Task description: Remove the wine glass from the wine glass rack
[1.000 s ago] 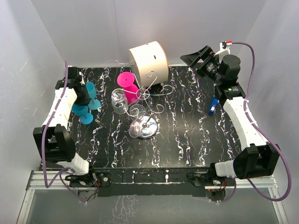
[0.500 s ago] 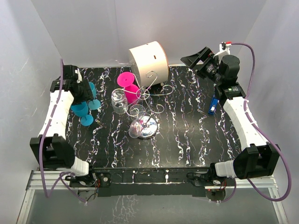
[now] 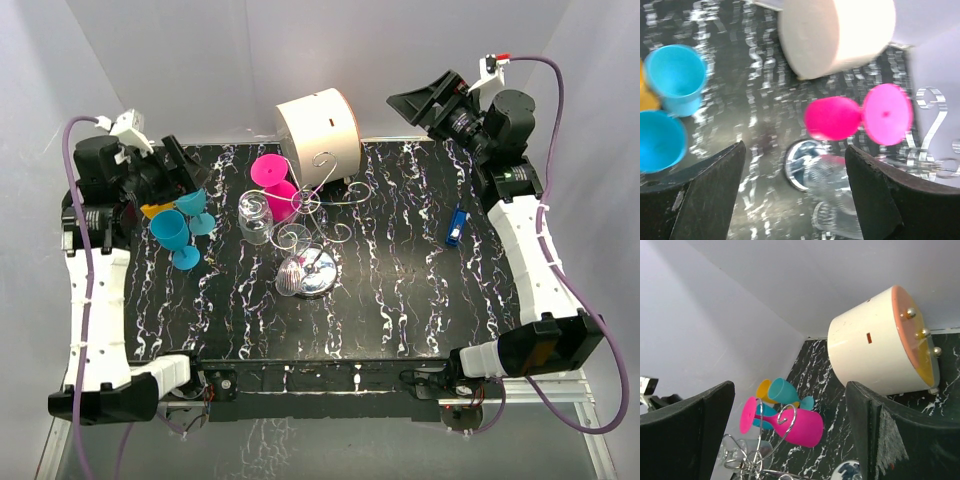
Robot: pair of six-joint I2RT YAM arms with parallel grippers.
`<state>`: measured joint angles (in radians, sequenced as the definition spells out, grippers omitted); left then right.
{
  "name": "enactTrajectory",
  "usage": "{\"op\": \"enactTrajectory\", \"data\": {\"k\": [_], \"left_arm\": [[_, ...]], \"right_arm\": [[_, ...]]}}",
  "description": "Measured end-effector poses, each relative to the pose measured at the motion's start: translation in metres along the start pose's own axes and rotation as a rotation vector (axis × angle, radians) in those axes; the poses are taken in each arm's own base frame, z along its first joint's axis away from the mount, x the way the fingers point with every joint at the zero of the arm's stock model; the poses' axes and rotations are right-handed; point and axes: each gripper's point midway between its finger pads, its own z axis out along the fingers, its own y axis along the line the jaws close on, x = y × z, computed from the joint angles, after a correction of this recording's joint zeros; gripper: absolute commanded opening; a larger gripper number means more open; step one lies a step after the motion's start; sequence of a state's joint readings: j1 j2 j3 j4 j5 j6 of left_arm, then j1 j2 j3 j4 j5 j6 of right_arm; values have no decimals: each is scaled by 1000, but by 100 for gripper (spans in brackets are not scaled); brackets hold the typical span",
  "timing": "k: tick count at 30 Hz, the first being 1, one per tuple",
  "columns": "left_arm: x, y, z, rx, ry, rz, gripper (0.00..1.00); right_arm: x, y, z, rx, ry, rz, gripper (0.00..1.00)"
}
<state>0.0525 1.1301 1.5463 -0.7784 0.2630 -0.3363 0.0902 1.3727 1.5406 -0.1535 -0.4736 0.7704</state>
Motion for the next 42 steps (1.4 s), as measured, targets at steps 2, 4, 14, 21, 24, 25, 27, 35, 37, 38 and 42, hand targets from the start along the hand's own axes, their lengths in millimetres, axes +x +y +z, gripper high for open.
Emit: {"op": "enactTrajectory", "data": {"k": [2,4,14,21,24,25,27,35,37,38,42], "left_arm": [[-8,-21,5,107,-4,-37,79],[-14,-39,13,207,9,-82,79],[-9,-84,49,538,175,-251,68],[16,-84,60,604,280,-330,61],[23,-84,62,625,308,-354,56],[25,-84,63,628,314,-360,55],[28,-85,64,638,325,-369,53],[30,-99,62,690,344,-367,43],[33,-100,65,692,356,-370,41],[34,-101,67,692,362,-373,39],[40,-101,76,685,390,-388,32]], "right_arm": [[0,5,0,-19,6,13,92],[2,5,0,-25,17,26,92],[8,3,2,-24,42,50,93],[9,2,2,-25,45,53,93],[11,0,3,-24,48,56,93],[13,-1,3,-22,50,58,93],[14,-3,3,-17,54,62,93],[17,-4,2,-14,57,67,93],[16,-4,1,-15,55,66,93],[16,-3,1,-16,54,66,93],[15,-2,0,-18,52,64,93]]}}
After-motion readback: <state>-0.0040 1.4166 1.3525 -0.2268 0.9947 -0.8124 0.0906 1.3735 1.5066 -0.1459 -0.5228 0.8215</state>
